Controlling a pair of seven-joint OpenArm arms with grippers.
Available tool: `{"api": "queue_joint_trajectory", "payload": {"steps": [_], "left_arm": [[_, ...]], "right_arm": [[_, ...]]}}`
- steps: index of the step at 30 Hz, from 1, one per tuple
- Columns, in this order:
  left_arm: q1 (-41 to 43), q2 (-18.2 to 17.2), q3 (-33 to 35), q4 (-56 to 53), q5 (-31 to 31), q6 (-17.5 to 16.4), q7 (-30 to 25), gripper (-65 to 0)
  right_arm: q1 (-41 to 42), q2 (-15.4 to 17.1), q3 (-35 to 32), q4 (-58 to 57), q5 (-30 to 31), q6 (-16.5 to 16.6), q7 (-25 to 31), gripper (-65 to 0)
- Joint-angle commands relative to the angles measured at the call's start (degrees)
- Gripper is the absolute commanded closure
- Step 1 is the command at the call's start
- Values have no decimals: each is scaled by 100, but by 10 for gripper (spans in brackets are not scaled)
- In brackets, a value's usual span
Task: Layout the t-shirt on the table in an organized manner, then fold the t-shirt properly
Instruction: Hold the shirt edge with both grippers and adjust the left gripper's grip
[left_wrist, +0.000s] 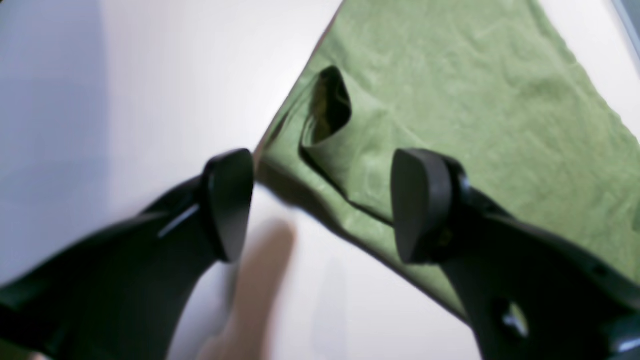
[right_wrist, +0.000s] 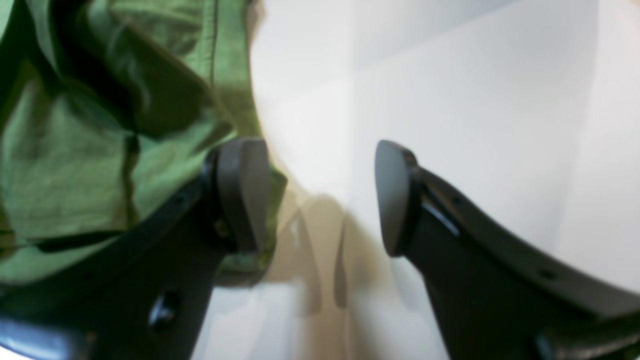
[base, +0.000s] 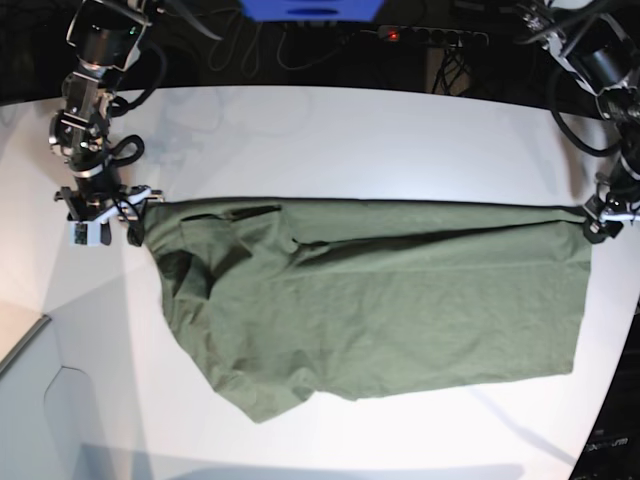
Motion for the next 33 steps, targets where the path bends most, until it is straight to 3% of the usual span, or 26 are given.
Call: {"api": "queue_joint_trajectory", "payload": {"steps": [1,7,16,22,33], "left_arm": [[-18,-130,-16,-12,-50,-24,-62,-418],[-167,-139,-7,-583,-33,-15,-388,-416],[-545,-122,-51,-1216,785,-15,-748,-410],[-580,-95,-51,-1251,767,-15,-730,-226],[-536,-78,-271,-1190,758,-15,-704,-213]], "right_arm": [[59,52,14,95,67,-33,151,-340],[-11,-45,14,104,67,-33,160,-340],[-125,-19,23,113,67,-33,169,-340],[-125,-19,31,113,58,-33,169,-340],[-116,-19,14,113,58,-33,169,-340]]}}
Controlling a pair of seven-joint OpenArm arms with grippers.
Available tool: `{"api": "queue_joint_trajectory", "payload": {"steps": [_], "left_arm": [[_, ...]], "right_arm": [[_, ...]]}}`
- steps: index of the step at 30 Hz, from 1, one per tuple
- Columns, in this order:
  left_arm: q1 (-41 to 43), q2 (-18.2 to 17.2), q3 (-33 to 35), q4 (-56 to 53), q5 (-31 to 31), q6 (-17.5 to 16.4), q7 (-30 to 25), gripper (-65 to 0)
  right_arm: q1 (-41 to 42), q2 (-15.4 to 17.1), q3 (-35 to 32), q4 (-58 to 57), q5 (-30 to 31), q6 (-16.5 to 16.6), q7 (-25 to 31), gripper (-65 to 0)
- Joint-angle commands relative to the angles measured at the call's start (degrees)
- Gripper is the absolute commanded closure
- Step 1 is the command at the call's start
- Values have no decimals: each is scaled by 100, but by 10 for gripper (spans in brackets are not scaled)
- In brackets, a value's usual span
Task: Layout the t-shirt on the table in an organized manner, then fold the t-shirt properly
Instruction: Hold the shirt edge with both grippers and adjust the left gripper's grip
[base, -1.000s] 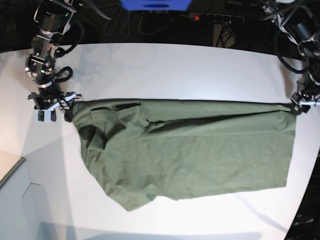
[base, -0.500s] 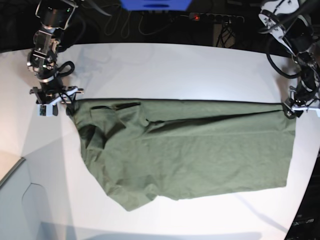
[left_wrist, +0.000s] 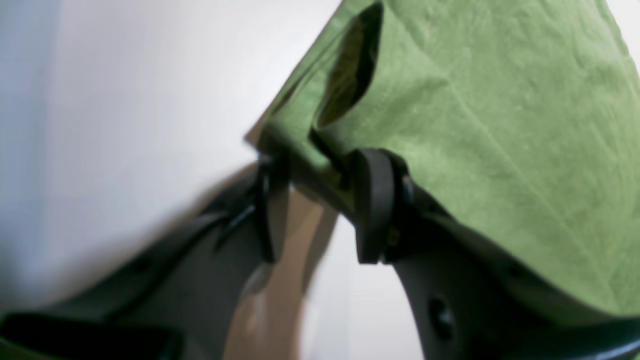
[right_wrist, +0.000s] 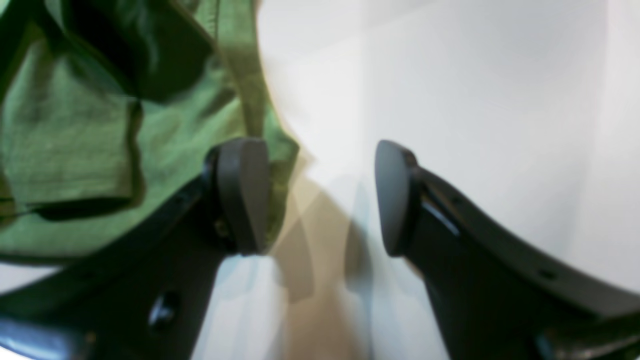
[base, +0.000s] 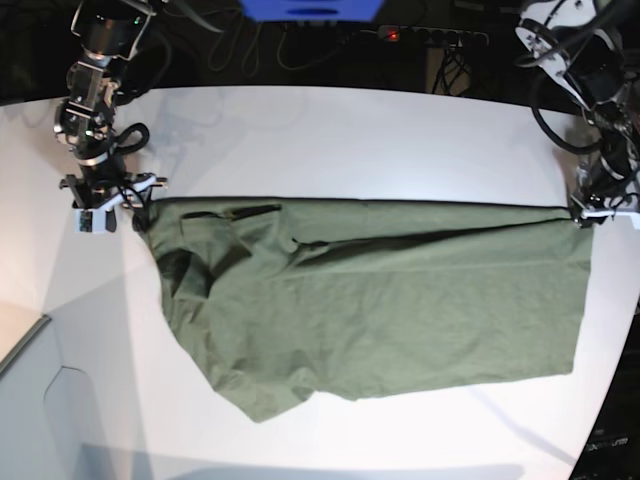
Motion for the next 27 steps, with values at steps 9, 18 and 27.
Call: {"api": "queue_joint_trajectory", "payload": {"steps": [9,18,27], "left_arm": [[-97,-25,-314,51,0,-13,-37,-238],[-378,-25,-306,-362,26,-13,-81,-269],[-721,-25,-306,-898,18,-13,-81,-266]], "right_arm": [[109,64,-6,93,58,-33,162,-340],[109,73,-6,93,58,-33,162,-340],[109,231,-6,93,58,-33,154,-340]]}}
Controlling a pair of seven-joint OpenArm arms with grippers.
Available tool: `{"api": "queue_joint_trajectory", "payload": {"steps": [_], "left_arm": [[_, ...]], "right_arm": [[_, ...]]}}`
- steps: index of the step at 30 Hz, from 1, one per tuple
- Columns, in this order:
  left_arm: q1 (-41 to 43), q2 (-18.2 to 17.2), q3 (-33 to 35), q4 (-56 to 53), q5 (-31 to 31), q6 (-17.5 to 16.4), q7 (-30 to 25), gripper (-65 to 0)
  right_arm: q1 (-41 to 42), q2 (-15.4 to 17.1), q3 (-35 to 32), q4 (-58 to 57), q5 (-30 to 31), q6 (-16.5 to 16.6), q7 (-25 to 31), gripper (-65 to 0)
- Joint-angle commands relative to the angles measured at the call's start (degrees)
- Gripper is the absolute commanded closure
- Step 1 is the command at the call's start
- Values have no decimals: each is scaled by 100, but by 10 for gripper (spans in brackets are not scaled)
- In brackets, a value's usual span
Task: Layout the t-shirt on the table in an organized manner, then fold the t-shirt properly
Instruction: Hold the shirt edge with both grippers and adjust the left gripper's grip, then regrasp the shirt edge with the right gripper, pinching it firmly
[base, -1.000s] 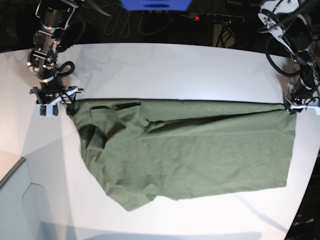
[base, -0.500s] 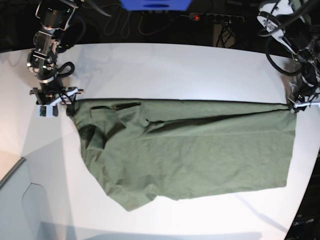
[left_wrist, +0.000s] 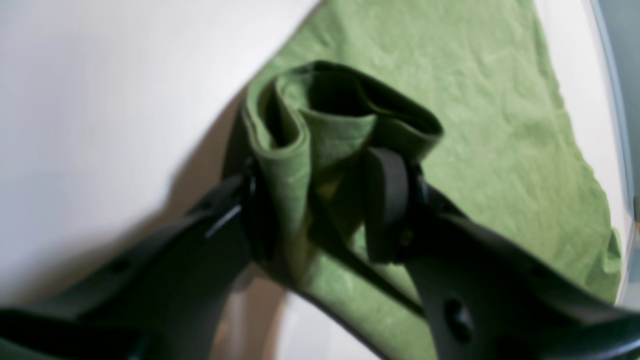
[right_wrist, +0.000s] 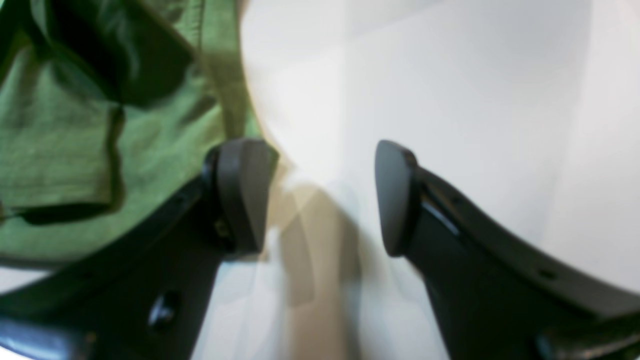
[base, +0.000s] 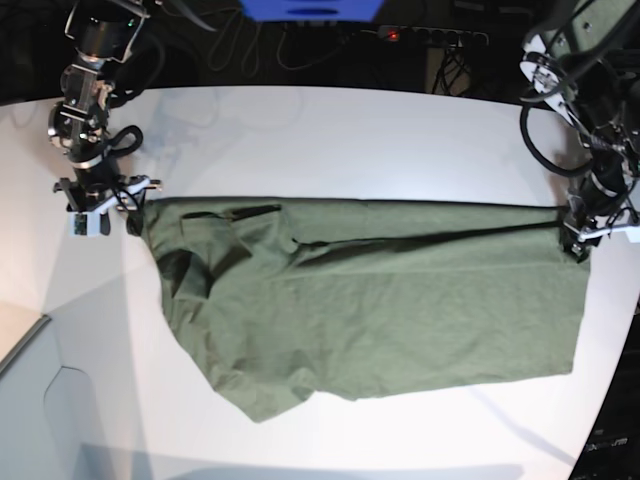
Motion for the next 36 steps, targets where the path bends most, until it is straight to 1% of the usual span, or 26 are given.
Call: {"api": "queue_joint_trajectory", "payload": {"steps": [1,5,7,12,14,16,18,20,24,31,36], "left_arm": [[-101,-36,18,15,144,75,183,-266],[-127,-36,18,68,109,13,227,-271],[-127,-27,18,306,109,5,236,-272],[-127,334,18,851,100,5,245,-273],[-127,448,27,965,109,13,245,-291],[-109,509,27,1035,109,13,245,-328],[-83,501,27,1035,109,13,306,-361],[-83,465,9,1035,109,5,464,-378],[14,342,-8,1167,92,5,579,-376],[638,272,9,1800,-717,57,579,-376],[814,254,9,1783,-744,57,526,-376]], "right_arm": [[74,96,9,93,58,-35,158,-340],[74,96,9,93,58,-35,158,-340],[74,96,9,93,58,-35,158,-340],[65,96,9,93,58,-35,158,-340],[56,96,9,93,58,-35,158,-340],[56,96,9,93,58,-35,158,-340],[48,96,9,93,58,-35,158,-340],[39,96,9,93,58,-35,158,-340],[39,96,9,93,58,-35,158,-340],[30,61,9,93,58,-35,158,-339],[21,61,9,93,58,-35,158,-339]]}}
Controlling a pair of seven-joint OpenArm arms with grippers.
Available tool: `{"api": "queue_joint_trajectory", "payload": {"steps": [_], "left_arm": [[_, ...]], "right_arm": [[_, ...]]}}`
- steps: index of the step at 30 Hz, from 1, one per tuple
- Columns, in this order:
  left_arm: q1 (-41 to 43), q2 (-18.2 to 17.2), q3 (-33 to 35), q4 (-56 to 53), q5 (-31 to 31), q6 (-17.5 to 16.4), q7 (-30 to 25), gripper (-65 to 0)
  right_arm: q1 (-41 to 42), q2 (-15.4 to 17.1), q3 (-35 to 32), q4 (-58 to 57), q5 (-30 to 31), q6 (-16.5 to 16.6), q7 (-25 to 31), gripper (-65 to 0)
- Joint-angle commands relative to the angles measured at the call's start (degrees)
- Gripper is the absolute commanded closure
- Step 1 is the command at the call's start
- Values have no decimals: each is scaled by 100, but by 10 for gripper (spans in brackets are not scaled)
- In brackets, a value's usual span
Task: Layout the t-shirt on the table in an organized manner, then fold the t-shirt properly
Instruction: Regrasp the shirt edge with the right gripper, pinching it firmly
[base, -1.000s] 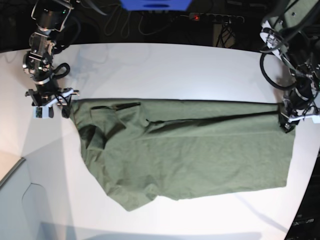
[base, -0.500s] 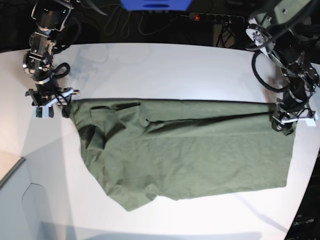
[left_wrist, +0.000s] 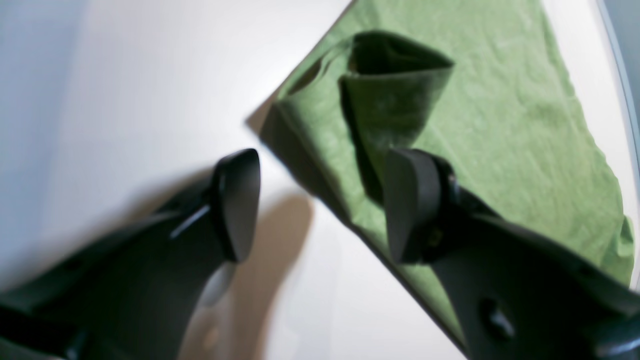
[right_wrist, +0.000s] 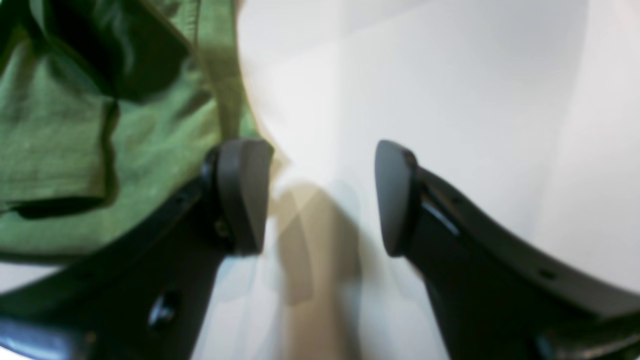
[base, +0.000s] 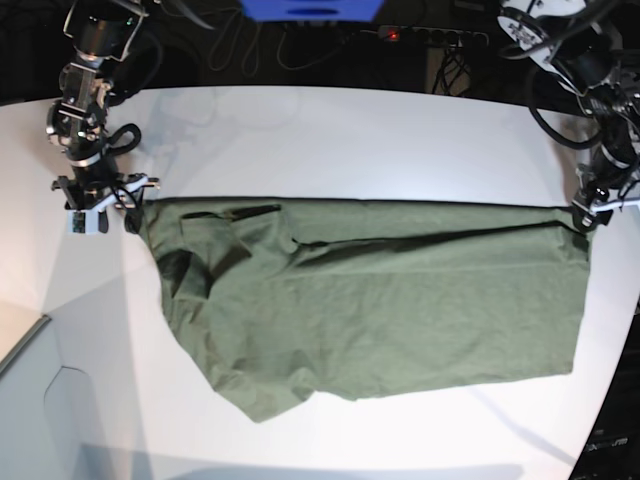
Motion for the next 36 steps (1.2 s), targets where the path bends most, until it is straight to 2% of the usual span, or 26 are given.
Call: {"api": "queue_joint_trajectory", "payload": {"steps": [1,11,18,26,34,36], "left_arm": [[-78,-108,5,75,-94,-50,-128,-376],[-140,-161,5,58,-94,-41,-136,-372],[-192,-135,22,23,-86,-41,-435,-230],[-360,-328,22,-1006,-86,-41,-699,-229],[-377,-328,22,-1076,-86,-41,-752,-224],[-386,-337,22,-1085,-86,-41,-752,-185]], "right_arm": [[56,41,5,93,58,-33,156,-339],[-32,41,14,93,58,-33,165,-338],[-102,59,31,102,58,-33,182,-338],[-102,67,31,102,58,-33,182,-338],[-111,120,40,102,58,-33,173,-338],[-111,129,40,102,58,-33,173,-338]]}}
